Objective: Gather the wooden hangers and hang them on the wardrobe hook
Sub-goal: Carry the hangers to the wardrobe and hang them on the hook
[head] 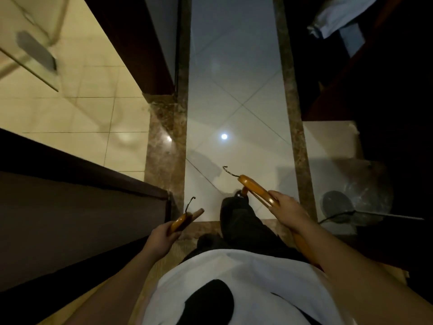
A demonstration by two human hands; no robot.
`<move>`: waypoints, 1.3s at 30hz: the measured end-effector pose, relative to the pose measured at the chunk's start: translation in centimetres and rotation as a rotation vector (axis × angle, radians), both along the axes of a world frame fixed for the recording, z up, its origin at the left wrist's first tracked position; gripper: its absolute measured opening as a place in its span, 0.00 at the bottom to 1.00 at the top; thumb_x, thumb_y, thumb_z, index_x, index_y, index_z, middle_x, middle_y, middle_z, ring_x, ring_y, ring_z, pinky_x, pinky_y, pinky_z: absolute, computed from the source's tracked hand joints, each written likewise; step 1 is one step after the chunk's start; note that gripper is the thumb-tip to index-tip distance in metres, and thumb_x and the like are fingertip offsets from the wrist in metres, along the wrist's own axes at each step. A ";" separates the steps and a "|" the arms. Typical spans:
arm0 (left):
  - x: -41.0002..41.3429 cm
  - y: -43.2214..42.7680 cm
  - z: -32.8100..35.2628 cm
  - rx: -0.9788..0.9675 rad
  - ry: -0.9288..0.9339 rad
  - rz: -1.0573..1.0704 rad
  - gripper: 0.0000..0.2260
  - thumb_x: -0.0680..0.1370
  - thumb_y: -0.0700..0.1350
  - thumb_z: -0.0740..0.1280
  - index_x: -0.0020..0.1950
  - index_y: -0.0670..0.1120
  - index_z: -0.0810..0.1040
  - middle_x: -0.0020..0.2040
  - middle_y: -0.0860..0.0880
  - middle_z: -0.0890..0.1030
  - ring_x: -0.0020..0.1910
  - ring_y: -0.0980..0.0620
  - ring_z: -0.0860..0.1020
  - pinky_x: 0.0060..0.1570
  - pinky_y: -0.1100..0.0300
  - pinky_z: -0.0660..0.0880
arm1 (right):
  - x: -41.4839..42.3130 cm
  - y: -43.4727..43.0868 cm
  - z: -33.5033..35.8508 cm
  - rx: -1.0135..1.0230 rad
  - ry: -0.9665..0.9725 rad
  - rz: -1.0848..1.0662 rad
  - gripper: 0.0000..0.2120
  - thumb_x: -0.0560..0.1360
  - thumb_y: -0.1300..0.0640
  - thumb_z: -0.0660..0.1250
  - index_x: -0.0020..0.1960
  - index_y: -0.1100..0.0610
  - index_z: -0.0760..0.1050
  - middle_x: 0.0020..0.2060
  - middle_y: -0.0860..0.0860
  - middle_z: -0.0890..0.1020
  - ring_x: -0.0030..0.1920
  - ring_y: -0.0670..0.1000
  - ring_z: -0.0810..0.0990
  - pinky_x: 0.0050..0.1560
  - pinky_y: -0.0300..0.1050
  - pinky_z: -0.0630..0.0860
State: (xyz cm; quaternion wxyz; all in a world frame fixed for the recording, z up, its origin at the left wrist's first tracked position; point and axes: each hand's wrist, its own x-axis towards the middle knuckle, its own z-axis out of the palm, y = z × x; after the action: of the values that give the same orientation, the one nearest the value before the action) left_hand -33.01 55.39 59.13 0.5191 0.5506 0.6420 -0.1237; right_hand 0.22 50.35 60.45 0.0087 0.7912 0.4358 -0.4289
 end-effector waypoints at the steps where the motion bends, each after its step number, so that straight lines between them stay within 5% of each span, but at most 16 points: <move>1: 0.6 0.9 0.0 -0.005 0.008 0.017 0.12 0.77 0.43 0.65 0.60 0.44 0.74 0.48 0.47 0.79 0.48 0.49 0.78 0.51 0.55 0.75 | 0.7 1.6 -0.2 0.009 0.002 0.023 0.16 0.79 0.55 0.59 0.66 0.50 0.68 0.53 0.54 0.79 0.50 0.54 0.79 0.53 0.51 0.78; 5: 4.4 4.9 0.6 -0.040 0.054 0.071 0.10 0.77 0.43 0.65 0.57 0.45 0.76 0.49 0.45 0.80 0.50 0.47 0.79 0.56 0.48 0.77 | 4.5 6.8 -0.3 -0.019 0.019 0.071 0.19 0.78 0.55 0.60 0.69 0.51 0.66 0.56 0.55 0.79 0.53 0.56 0.79 0.55 0.52 0.77; 9: 10.1 10.3 1.6 0.018 0.042 0.045 0.03 0.78 0.42 0.63 0.47 0.50 0.74 0.42 0.51 0.76 0.42 0.55 0.75 0.48 0.59 0.73 | 9.2 10.2 -0.1 -0.041 0.053 0.042 0.14 0.77 0.55 0.61 0.63 0.50 0.70 0.51 0.54 0.80 0.48 0.54 0.80 0.52 0.53 0.78; 12: 14.3 14.5 2.1 0.068 -0.010 -0.031 0.09 0.77 0.43 0.64 0.41 0.57 0.71 0.39 0.54 0.75 0.41 0.56 0.75 0.46 0.61 0.70 | 12.8 11.2 -0.1 -0.063 0.053 -0.016 0.07 0.77 0.56 0.61 0.54 0.50 0.72 0.44 0.53 0.80 0.42 0.52 0.79 0.46 0.50 0.80; 16: 19.6 20.1 2.7 0.131 -0.076 -0.149 0.02 0.77 0.46 0.64 0.47 0.53 0.73 0.37 0.53 0.76 0.37 0.54 0.76 0.37 0.67 0.69 | 16.9 12.0 0.0 -0.104 0.032 -0.139 0.11 0.78 0.59 0.61 0.59 0.54 0.73 0.47 0.53 0.79 0.45 0.51 0.76 0.42 0.40 0.72; 20: 24.0 25.9 2.5 0.190 -0.145 -0.240 0.04 0.78 0.44 0.64 0.50 0.52 0.74 0.37 0.53 0.76 0.37 0.55 0.75 0.34 0.70 0.66 | 20.4 13.4 -0.4 -0.175 -0.003 -0.280 0.11 0.77 0.57 0.61 0.58 0.51 0.74 0.45 0.53 0.80 0.46 0.53 0.79 0.52 0.51 0.78; 26: 26.9 35.4 1.2 0.196 -0.158 -0.298 0.04 0.78 0.43 0.63 0.50 0.51 0.73 0.36 0.53 0.74 0.35 0.58 0.73 0.35 0.69 0.66 | 24.7 19.7 -3.8 -0.226 -0.036 -0.409 0.12 0.75 0.50 0.61 0.57 0.48 0.75 0.46 0.54 0.81 0.45 0.55 0.81 0.52 0.55 0.79; 30: 25.9 42.3 0.9 0.181 -0.068 -0.279 0.07 0.78 0.44 0.63 0.55 0.48 0.75 0.39 0.52 0.75 0.38 0.55 0.74 0.38 0.65 0.68 | 24.5 29.0 -0.7 -0.185 0.004 -0.372 0.10 0.76 0.56 0.59 0.54 0.49 0.75 0.45 0.56 0.80 0.45 0.56 0.80 0.52 0.55 0.79; 35: 24.1 50.9 1.2 0.164 0.022 -0.231 0.10 0.78 0.46 0.63 0.58 0.46 0.75 0.46 0.46 0.78 0.45 0.50 0.76 0.45 0.61 0.71 | 24.4 41.6 3.1 -0.094 0.058 -0.208 0.17 0.77 0.63 0.60 0.65 0.58 0.70 0.53 0.58 0.79 0.48 0.53 0.76 0.46 0.40 0.70; 39: 23.9 56.8 1.4 0.171 0.072 -0.235 0.09 0.78 0.46 0.62 0.56 0.46 0.75 0.44 0.48 0.78 0.42 0.52 0.76 0.40 0.63 0.70 | 25.0 49.3 4.1 0.021 0.078 -0.173 0.20 0.76 0.60 0.63 0.67 0.56 0.68 0.46 0.52 0.78 0.48 0.53 0.79 0.49 0.46 0.76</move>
State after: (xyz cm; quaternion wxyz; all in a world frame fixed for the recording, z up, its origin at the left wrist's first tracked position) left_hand -9.08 112.22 60.50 0.4290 0.6594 0.5994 -0.1481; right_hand 25.23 99.66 64.57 -0.0538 0.8087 0.3702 -0.4538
